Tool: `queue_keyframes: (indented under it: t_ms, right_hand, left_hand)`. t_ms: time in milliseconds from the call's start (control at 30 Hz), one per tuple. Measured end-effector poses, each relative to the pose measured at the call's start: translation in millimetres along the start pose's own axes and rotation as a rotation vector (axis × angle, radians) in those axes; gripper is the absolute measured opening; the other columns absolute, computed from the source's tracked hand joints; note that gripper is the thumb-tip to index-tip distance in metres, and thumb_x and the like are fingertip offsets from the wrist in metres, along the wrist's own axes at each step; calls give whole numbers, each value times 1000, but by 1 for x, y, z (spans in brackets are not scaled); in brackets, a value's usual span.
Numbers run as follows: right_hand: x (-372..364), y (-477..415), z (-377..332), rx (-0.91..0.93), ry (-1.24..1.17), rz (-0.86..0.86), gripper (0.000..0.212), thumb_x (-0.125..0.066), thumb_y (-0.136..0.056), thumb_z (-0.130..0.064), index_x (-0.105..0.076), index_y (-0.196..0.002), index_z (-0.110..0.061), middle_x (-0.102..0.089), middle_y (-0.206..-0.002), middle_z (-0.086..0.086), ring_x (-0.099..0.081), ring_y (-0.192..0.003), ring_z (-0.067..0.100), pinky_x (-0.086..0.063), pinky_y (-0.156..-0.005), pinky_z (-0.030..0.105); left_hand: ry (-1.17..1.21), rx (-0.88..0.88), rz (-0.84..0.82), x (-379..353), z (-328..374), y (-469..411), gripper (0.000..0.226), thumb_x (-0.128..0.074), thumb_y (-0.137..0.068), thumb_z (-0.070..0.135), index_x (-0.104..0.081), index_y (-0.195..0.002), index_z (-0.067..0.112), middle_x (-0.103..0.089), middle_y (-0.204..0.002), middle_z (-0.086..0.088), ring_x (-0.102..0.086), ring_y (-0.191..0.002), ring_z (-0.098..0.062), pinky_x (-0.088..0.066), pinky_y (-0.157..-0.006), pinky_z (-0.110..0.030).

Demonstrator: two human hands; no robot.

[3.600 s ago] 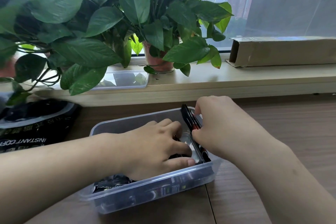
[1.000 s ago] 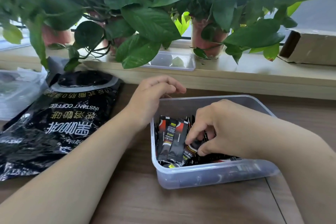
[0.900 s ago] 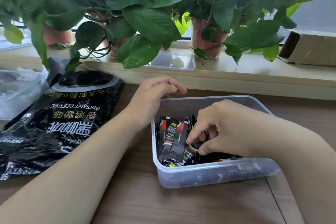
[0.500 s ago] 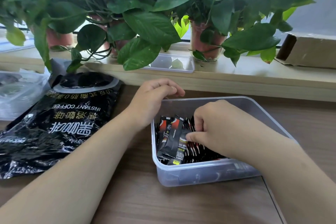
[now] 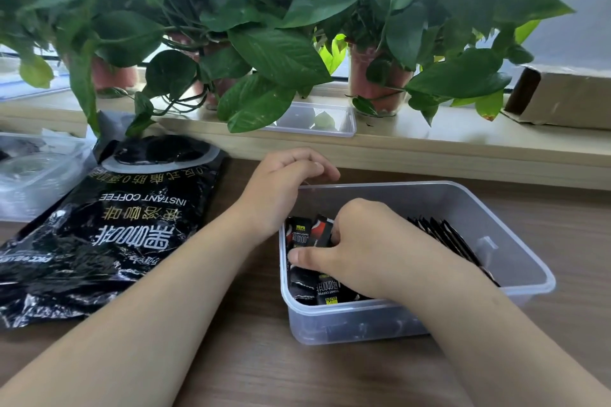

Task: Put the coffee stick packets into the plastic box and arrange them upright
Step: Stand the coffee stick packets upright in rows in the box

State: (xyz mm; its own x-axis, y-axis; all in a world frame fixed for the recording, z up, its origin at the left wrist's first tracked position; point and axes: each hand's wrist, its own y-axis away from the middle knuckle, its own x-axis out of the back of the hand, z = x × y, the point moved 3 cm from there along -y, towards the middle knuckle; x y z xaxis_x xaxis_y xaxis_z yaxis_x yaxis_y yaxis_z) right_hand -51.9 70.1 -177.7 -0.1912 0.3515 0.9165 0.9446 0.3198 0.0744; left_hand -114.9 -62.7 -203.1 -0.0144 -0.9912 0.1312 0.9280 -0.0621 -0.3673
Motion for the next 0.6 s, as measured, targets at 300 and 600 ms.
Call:
queue_keyframes:
  t_ms: [300, 600]
  right_hand:
    - [2, -4, -8, -13, 56, 0, 48, -77, -75, -43, -41, -56, -18, -40, -52, -6, -36, -44, 10, -22, -34, 18]
    - [0, -5, -17, 2, 17, -60, 47, -78, -75, -40, -41, -56, -18, -41, -54, -5, -38, -48, 10, -25, -42, 23]
  left_hand:
    - [13, 44, 5, 1, 0, 2, 28, -48, -76, 17, -75, -77, 10, -75, -84, 1, -63, -81, -7, -49, -77, -28]
    - [19, 63, 9, 0, 3, 4, 23, -51, -85, 6, -74, -79, 7, -72, -72, 8, -61, -66, 1, -43, -69, -22]
